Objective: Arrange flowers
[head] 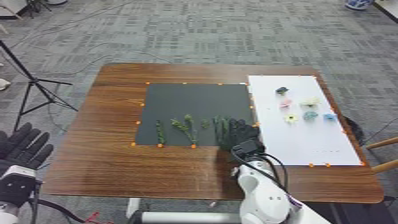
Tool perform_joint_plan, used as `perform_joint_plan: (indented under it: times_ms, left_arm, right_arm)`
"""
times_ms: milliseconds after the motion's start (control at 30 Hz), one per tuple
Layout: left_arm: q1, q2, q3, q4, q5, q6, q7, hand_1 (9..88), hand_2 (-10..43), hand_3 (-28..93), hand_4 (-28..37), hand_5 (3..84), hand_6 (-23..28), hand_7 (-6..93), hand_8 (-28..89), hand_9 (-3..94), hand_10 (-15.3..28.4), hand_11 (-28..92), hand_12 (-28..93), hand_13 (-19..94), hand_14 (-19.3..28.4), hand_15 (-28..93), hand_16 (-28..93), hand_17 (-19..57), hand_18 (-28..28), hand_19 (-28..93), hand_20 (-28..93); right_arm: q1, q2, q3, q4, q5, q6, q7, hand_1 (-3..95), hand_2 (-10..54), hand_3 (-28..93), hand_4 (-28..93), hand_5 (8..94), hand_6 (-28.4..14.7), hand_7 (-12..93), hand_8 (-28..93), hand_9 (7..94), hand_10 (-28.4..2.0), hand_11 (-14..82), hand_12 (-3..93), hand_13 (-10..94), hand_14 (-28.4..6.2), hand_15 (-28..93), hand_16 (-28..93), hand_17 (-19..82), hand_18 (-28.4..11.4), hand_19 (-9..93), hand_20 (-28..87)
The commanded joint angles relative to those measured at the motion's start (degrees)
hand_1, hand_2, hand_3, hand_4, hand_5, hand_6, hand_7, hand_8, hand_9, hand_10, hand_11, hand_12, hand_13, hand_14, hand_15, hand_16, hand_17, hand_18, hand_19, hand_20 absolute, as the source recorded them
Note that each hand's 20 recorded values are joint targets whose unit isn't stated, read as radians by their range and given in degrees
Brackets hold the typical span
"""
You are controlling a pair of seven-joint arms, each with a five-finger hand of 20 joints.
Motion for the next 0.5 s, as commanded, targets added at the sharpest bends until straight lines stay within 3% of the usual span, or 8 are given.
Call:
perform_joint_plan:
  times_ms: [33,133,200,400,467,500]
  left_arm:
    - [1.3,-0.04,-0.15,-0.4,-1.92,-0.3,1.34,26.8,17.1,71,-28.2,39.3,9.4,10.1,-7,32.1,13.9,17,12,24,13.6,30,-2,-1.8,12.2,24,12]
    - [1.3,-0.09,-0.02,-0.46,-1.87,-0.19,1.28,26.8,17.1,71,-28.3,39.3,9.4,10.1,-7,32.1,13.8,17,12,24,13.6,30,-2,-1.8,12.1,24,12]
    - [1.5,0.6,0.06,-0.39,-2.66,-0.14,2.04,26.8,17.1,71,-28.3,39.3,9.4,10.1,-7,32.1,13.8,17,12,24,13.6,30,-2,-1.8,12.1,24,12]
    - [0.7,-0.59,-0.01,-0.42,-1.31,0.0,0.67,26.8,17.1,71,-28.2,39.3,9.4,10.0,-7,32.1,13.8,17,12,24,13.5,30,-2,-1.8,12.1,24,12]
    - [0.6,-0.95,-0.16,-0.46,-1.0,-0.11,0.5,26.8,17.1,71,-28.3,39.3,9.4,10.1,-7,32.1,13.9,17,12,24,13.6,30,-2,-1.7,12.1,24,12]
    - [1.1,-0.37,-0.3,-0.5,-1.61,-0.13,1.25,26.8,17.1,71,-28.3,39.3,9.4,10.1,-7,32.1,13.9,17,12,24,13.6,30,-2,-1.7,12.1,24,12]
  right_arm:
    - [-0.4,0.2,-0.1,0.4,-1.2,0.7,0.4,44.3,-9.5,75,-28,37.1,-17.5,35,-13,36.2,-28.4,51.6,40.3,55,-20.5,85,40,31,-28.4,86,45]
    - [-0.4,0.3,0.0,0.6,-1.5,1.4,0.7,45.4,-9.5,76,-28,37.4,-17.5,35,-13,36.5,-28.4,51.7,40.0,55,-20.3,85,40,32,-28.4,86,45]
    - [-0.2,0.5,-0.1,0.6,-1.7,1.8,1.1,45.8,-9.5,76,-28,37.7,-17.4,35,-13,36.9,-28.4,51.9,39.8,56,-20.3,85,40,32,-28.4,86,45]
    - [-0.8,1.1,0.7,-1.0,-0.3,3.4,0.8,46.6,-9.5,78,-28,38.3,-17.1,37,-14,37.4,-28.4,52.5,38.9,56,-20.0,84,40,33,-28.4,86,44]
    - [-1.2,1.6,1.1,-2.4,-0.6,4.3,0.4,45.8,-9.5,78,-28,38.5,-17.2,37,-14,37.6,-28.4,52.6,38.6,56,-19.9,84,40,33,-28.4,86,44]
    - [-1.4,1.8,1.5,-3.6,-0.2,4.7,0.2,44.2,-9.5,78,-28,38.4,-17.2,36,-14,37.7,-28.4,52.3,38.4,56,-20.0,84,40,33,-28.4,86,44]
